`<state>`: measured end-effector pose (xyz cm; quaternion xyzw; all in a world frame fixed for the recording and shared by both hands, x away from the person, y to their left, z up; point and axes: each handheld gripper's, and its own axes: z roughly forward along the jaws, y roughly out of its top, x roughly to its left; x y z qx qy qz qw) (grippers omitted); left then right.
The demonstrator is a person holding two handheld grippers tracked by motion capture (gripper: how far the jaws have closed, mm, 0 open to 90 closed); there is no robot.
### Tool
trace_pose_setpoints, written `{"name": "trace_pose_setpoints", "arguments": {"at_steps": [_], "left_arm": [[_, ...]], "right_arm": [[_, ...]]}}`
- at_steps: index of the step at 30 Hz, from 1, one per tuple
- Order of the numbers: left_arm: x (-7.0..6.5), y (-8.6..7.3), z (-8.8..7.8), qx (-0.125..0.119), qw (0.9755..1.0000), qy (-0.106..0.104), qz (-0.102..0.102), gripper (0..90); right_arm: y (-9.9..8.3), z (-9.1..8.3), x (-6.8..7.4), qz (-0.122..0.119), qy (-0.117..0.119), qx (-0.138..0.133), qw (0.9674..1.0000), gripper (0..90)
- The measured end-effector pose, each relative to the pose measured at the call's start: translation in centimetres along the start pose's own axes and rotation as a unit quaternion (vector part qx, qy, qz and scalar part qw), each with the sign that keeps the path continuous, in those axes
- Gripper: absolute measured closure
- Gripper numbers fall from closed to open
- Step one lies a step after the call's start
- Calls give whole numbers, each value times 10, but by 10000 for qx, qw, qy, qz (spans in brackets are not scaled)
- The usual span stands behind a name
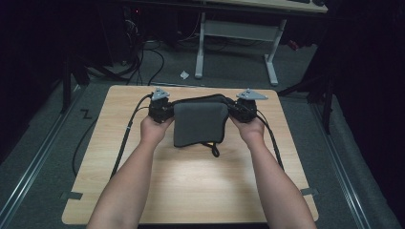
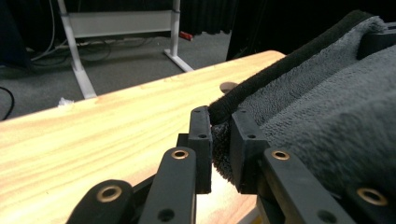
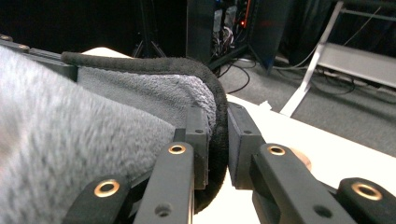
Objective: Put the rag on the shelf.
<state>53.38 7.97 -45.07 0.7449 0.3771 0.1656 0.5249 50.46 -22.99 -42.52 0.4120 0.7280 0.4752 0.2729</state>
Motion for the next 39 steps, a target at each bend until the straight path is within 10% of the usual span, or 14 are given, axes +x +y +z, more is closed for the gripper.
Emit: {"name": "trace_pose_setpoints", "arguments": {"at_steps": [11,17,32,39], "left_arm": [[0,-20,4,186,9998,-66,-99,799],[4,-25,-3,111,9994,32,-312,642],[1,-19,-14,-9,9995,152,-268,620],[-3,-21,-12,16,9998,154,-151,665]], "right_arm": [[-27,8,-3,305,61,153,9994,754],[-32,5,-11,646,38,215,9977,571],[-18,-11,-19,472,-251,-6,9986,502],[-29,0,-18,296,-325,431,9981,584]]}}
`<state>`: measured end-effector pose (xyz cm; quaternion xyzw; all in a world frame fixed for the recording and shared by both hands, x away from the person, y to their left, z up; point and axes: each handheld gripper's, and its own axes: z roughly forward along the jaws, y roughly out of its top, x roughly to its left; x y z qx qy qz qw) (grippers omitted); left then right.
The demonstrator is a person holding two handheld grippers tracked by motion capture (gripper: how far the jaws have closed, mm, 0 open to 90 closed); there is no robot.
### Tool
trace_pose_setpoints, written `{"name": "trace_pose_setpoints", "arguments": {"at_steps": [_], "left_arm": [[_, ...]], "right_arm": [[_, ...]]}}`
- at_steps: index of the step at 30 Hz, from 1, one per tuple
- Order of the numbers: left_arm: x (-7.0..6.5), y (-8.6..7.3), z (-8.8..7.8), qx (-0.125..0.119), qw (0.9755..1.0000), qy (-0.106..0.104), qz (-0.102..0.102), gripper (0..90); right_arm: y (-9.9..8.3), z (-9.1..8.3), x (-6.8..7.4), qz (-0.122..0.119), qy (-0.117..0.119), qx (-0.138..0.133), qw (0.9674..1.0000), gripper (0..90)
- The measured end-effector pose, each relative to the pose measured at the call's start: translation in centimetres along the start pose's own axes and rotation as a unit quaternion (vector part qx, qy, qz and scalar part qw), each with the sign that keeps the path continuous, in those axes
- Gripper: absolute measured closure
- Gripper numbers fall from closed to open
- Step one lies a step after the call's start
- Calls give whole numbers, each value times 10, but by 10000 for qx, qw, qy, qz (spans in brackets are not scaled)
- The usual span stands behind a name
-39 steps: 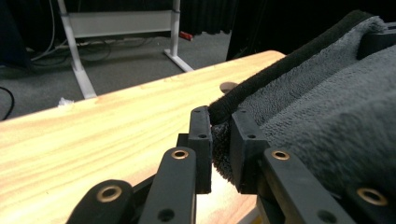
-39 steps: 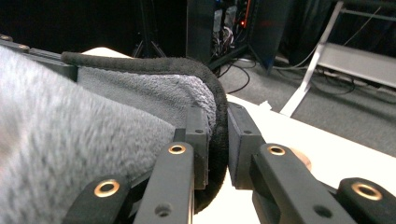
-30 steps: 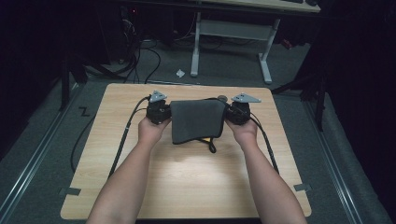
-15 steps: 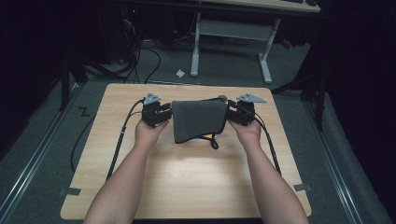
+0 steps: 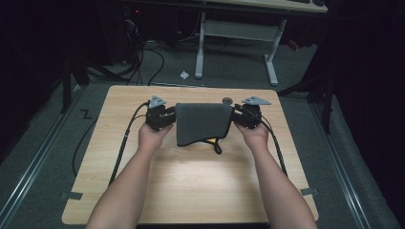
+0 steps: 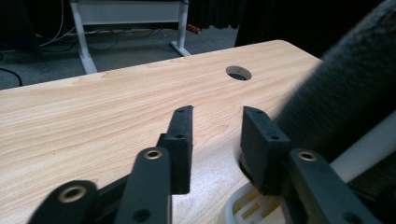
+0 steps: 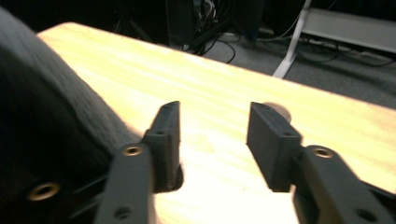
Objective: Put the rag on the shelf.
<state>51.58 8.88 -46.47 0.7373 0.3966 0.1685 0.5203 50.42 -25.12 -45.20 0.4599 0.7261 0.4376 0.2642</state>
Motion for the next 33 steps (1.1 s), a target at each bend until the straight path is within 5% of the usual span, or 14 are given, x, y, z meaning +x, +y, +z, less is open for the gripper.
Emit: {"name": "trace_pose_setpoints", "arguments": {"at_steps": [2,8,15,21,24,26,31,33], "left_arm": [[-1,0,0,-19,10000,-32,-2,694],[3,-3,0,128,9998,141,17,747],[20,-11,-14,67,9989,426,-166,695],[23,-12,-26,-70,9978,657,-2,599],[25,-14,-31,-59,9978,666,7,529],[26,-16,-34,-44,9977,674,-7,502],[26,-23,-46,-20,9976,697,-28,454],[26,-26,-50,-17,9976,689,-50,436]], "right_arm": [[-3,3,1,6,32,52,10000,655],[-10,14,6,-53,4,254,9997,679],[-13,12,-6,-38,-243,299,9993,672],[-9,1,-9,-73,-266,217,9994,635],[-10,-4,-7,-97,-222,151,9996,581],[-14,-10,-4,-188,-392,-51,9990,583],[-17,-21,-1,-379,-494,61,9980,536],[-19,-29,-1,-385,-485,-97,9980,536]]}}
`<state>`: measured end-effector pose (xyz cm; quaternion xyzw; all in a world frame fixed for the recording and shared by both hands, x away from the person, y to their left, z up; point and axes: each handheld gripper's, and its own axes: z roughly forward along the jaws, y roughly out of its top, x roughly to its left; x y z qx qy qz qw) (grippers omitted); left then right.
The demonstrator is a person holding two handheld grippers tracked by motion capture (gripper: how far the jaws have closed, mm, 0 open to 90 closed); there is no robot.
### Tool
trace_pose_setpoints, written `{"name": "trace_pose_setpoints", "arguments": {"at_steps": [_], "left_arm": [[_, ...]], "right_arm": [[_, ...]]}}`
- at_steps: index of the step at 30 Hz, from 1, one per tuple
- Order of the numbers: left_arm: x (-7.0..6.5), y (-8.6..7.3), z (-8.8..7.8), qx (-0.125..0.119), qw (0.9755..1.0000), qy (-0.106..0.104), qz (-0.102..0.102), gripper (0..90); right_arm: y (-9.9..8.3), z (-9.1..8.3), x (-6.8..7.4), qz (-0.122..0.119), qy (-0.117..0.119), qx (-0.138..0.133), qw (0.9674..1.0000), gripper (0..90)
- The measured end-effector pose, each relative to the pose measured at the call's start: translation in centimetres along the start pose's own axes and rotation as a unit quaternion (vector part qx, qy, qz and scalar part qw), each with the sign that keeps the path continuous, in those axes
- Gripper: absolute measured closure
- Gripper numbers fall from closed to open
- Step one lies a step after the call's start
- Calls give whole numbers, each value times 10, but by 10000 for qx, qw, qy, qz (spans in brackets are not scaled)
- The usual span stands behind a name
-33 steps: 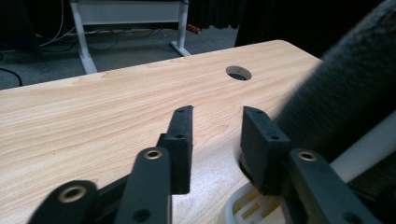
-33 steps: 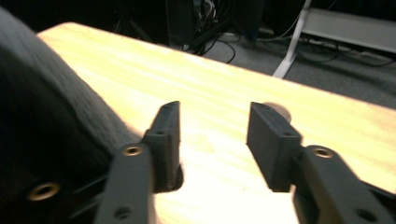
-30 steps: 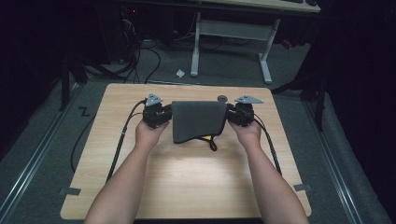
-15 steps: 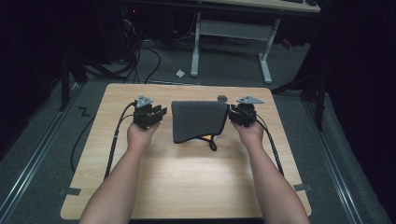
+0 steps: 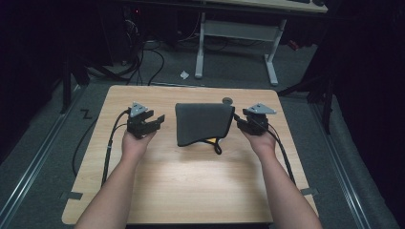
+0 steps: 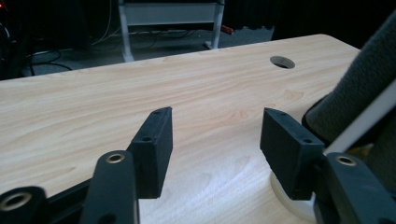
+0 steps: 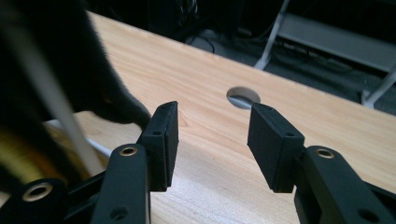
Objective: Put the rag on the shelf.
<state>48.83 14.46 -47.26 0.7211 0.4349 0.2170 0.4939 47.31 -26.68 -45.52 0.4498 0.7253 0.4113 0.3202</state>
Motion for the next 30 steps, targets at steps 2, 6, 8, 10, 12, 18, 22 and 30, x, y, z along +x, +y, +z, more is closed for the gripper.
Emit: {"name": "trace_pose_setpoints", "arguments": {"at_steps": [2,6,8,10,12,18,22,30], "left_arm": [[0,-4,-5,29,10000,-37,-47,415],[-6,-15,-17,78,9999,-148,-6,408],[-12,-23,-23,133,9997,-179,87,406],[-17,-32,-29,185,9996,-202,105,407],[-21,-41,-33,250,9994,-230,83,406],[-36,-65,-53,386,9986,-354,74,404],[-51,-76,-68,491,9975,-489,116,400],[-81,-114,-94,929,9927,-762,134,382]], "right_arm": [[-1,-6,-1,61,34,71,10000,512],[-9,-19,2,95,75,40,9999,472],[-15,-27,5,39,136,-32,9999,464],[-20,-34,8,55,122,-87,9999,463],[-25,-41,11,154,259,88,9995,433],[-45,-62,25,131,378,68,9992,428],[-64,-75,37,163,446,180,9987,426],[-110,-110,67,380,691,265,9965,394]]}}
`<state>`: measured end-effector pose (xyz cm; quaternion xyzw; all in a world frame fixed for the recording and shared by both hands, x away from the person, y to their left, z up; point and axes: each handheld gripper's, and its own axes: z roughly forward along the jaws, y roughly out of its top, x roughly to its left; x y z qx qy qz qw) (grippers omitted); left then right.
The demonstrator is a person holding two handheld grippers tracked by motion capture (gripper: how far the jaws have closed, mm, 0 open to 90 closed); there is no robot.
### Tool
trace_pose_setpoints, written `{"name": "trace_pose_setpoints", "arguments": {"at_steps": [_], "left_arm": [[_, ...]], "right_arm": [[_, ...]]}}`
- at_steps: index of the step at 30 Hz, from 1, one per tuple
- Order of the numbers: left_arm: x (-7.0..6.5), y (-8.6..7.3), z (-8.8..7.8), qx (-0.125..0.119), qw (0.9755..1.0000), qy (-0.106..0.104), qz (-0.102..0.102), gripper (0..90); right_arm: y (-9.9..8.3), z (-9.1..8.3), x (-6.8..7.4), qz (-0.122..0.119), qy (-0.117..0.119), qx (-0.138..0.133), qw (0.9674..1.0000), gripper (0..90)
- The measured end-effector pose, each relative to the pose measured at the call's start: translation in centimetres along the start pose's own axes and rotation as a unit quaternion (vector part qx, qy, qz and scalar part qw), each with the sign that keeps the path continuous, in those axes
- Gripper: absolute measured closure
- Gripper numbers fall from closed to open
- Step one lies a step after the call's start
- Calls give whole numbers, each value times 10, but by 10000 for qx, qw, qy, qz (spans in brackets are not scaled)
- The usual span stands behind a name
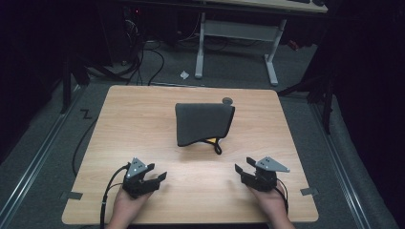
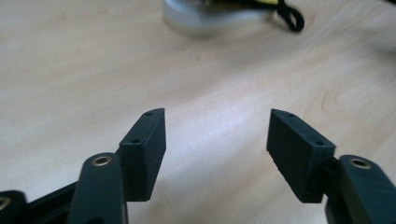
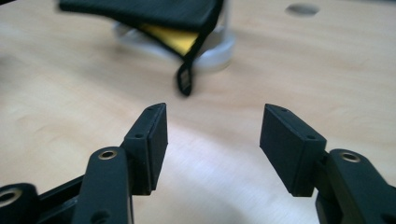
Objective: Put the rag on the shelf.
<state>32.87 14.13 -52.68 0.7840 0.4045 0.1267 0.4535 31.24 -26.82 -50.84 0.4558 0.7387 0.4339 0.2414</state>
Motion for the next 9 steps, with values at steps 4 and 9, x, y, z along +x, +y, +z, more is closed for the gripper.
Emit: {"name": "trace_pose_setpoints", "arguments": {"at_steps": [4,9], "left_arm": [[-4,5,0,-97,9998,24,157,371],[-6,5,3,-87,9998,-38,172,374]], "right_arm": [[0,-2,7,-295,-146,-86,9994,395],[-2,3,5,-290,-199,33,9994,398]]}}
